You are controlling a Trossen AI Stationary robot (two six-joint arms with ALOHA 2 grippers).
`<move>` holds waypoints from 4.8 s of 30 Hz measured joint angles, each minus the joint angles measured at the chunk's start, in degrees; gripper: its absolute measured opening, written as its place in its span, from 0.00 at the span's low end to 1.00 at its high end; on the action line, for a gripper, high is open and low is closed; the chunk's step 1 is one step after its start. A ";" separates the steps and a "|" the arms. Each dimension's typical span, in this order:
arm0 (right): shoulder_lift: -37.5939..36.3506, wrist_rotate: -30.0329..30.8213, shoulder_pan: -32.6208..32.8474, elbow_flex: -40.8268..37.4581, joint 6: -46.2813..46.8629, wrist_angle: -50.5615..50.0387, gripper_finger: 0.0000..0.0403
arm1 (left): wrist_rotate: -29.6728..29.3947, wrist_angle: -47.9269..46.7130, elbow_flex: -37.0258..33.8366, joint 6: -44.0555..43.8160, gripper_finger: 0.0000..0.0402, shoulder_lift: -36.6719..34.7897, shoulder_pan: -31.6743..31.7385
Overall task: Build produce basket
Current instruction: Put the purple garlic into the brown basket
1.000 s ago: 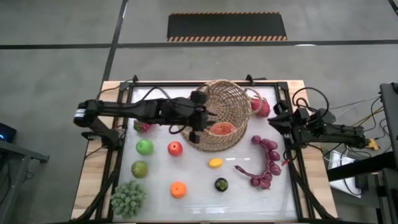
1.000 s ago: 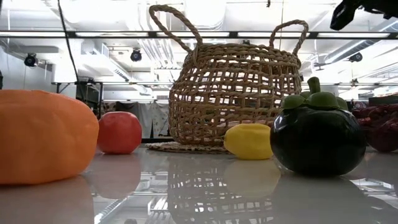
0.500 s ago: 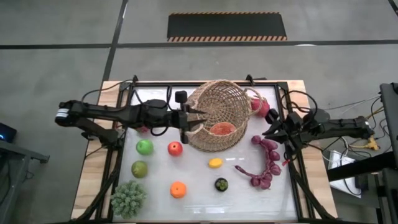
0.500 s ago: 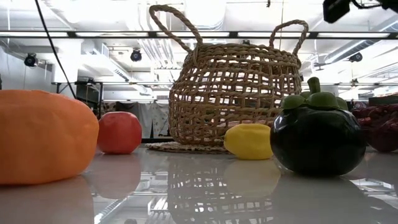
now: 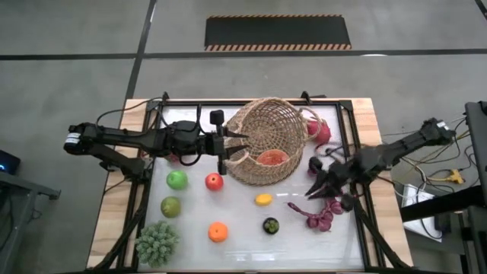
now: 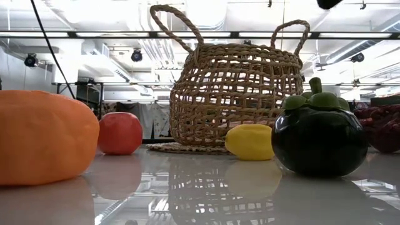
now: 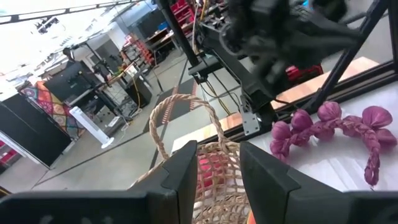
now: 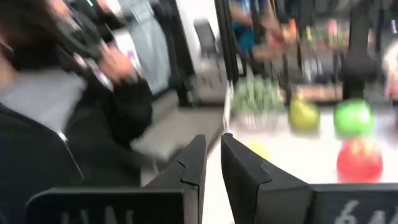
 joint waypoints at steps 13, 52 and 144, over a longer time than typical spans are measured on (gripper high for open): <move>12.87 20.80 16.43 12.34 17.51 -20.03 0.02 | -0.02 -0.05 0.13 -3.04 0.26 -0.14 -0.28; 45.21 19.97 17.41 28.04 36.77 -62.31 0.62 | -0.04 -0.06 0.52 -2.95 0.26 -0.19 -0.31; 29.97 36.88 -24.38 30.88 -1.19 -8.27 0.03 | -0.05 8.60 -4.91 0.24 0.26 -6.27 -0.28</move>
